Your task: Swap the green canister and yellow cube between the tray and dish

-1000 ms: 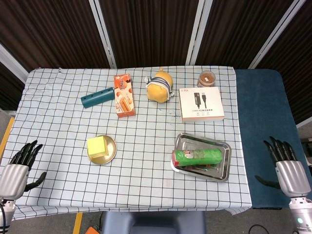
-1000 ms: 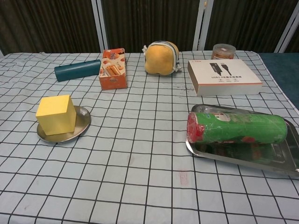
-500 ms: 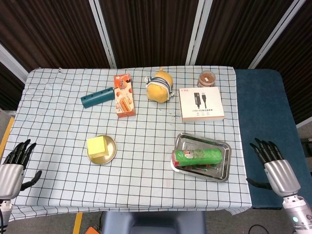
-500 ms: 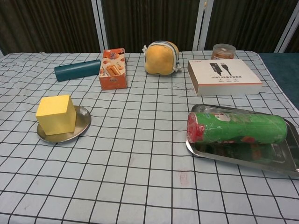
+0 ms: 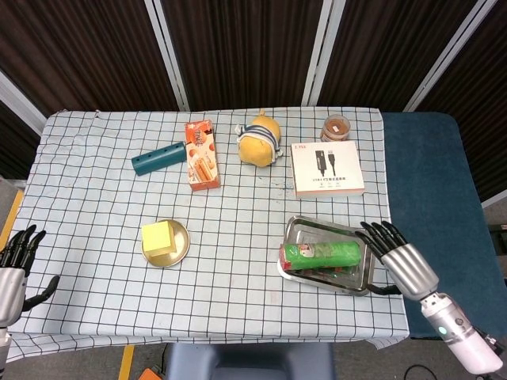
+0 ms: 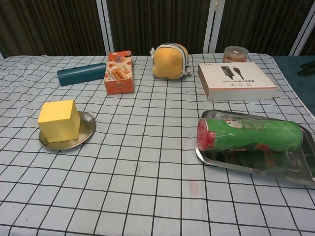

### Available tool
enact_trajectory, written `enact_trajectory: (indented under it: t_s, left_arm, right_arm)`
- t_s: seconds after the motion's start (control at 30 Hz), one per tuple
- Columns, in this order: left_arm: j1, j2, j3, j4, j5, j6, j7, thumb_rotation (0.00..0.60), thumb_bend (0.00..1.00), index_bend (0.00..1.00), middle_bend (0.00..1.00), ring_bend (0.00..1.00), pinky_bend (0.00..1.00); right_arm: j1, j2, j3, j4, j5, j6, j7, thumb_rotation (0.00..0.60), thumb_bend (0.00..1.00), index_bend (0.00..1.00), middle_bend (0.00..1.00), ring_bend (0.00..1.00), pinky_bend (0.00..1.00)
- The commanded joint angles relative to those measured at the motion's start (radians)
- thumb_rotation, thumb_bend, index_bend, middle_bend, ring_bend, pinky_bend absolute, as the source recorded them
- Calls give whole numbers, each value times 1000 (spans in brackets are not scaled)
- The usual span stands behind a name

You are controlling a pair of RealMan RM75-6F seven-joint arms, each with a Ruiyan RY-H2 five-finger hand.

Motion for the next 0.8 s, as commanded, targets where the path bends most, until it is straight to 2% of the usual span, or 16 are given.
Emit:
enact_trajectory:
  t_s: [0.03,0.13,0.37,0.53,0.67,0.8]
  left_arm:
    - [1,3,-2,1,-3,0,-9,600,321,30,0,0,211]
    - [3,5,-4,2,-5,2,-17,600,321,31,0,0,211]
    - [3,9,-6,4,-8,-2,-37,600,322,35,0,0,211]
    - [4,11,-6,4,-7,-1,-46,600,322,40,0,0,211]
    - [4,14,-6,4,-8,-4,-53,600,321,48,0,0,211]
    - [4,16,-6,4,-8,-6,-58,600,320,57,0,0,211]
  right_arm:
    - [92,-41,22,-14,61,-148,-36,600,46,60,140,125,5]
    - [130,-78,30,1,84,-202,-42,600,46,116,182,165,33]
    - [179,-161,48,45,134,-248,-39,600,45,234,255,236,123]
    - [205,-212,55,80,156,-262,-43,600,46,279,276,251,153]
    - [219,-249,60,112,177,-268,-58,600,46,322,281,273,227]
    - [234,-284,66,149,212,-287,-78,600,46,352,294,296,259]
